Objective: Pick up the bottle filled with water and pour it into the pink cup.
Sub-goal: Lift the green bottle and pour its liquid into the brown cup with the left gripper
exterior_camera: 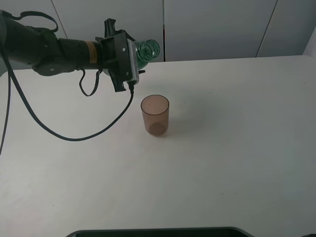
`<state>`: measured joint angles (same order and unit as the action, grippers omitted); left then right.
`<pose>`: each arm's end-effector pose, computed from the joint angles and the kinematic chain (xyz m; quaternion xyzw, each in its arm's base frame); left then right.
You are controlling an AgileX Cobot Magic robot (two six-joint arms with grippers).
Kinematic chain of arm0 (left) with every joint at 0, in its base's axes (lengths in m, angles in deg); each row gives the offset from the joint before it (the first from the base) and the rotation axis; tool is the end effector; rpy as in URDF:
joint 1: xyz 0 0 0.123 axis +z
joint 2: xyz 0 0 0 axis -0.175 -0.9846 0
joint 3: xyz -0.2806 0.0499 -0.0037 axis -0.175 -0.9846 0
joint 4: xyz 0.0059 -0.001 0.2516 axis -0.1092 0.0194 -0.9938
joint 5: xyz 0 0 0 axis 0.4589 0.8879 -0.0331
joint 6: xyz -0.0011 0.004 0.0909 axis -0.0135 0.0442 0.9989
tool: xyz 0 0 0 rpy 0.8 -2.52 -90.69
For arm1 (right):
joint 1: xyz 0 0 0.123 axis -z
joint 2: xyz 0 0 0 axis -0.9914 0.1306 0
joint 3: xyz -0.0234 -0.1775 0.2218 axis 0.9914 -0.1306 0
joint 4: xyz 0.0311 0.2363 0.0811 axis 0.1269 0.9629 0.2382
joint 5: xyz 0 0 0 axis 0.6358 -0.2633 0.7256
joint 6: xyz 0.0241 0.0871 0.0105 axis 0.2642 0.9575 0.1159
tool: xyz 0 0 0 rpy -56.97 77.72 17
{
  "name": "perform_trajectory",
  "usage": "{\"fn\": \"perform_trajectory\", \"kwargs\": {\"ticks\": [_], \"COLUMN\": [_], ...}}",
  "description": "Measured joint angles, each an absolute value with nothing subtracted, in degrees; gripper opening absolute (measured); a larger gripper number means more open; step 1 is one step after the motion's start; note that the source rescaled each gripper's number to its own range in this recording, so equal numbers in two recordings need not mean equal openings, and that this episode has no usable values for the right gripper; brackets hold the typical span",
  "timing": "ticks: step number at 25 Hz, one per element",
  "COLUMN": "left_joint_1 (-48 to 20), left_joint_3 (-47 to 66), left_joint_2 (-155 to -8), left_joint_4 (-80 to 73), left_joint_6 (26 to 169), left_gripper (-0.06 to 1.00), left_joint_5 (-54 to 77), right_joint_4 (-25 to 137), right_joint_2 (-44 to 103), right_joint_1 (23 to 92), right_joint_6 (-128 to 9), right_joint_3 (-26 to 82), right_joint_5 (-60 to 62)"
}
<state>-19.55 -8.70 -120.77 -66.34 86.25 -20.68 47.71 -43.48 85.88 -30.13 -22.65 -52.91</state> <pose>0.3396 -0.2307 0.1678 0.6924 0.4753 0.0243 0.5422 -0.0090 -0.0003 0.2773 0.0743 0.8578 0.0082 0.5086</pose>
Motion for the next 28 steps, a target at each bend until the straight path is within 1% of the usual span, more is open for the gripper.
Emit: {"fn": "perform_trajectory", "kwargs": {"ticks": [5, 13, 21, 28], "left_joint_1": [-19.55, -19.55, -17.39, -17.28], "left_joint_3": [-8.7, -8.7, -8.7, -8.7], "left_joint_2": [-120.77, -120.77, -120.77, -120.77], "left_joint_4": [-66.34, -68.08, -70.22, -72.42], "left_joint_6": [91.04, 94.06, 96.87, 97.63], "left_gripper": [0.0, 0.0, 0.0, 0.0], "left_joint_5": [-21.04, -22.44, -22.96, -23.51], "right_joint_4": [47.71, 47.71, 47.71, 47.71], "right_joint_2": [-43.48, -43.48, -43.48, -43.48], "right_joint_1": [85.88, 85.88, 85.88, 85.88], "right_joint_6": [-30.13, -29.74, -29.63, -29.63], "right_joint_3": [-22.65, -22.65, -22.65, -22.65], "right_joint_5": [-52.91, -52.91, -52.91, -52.91]}}
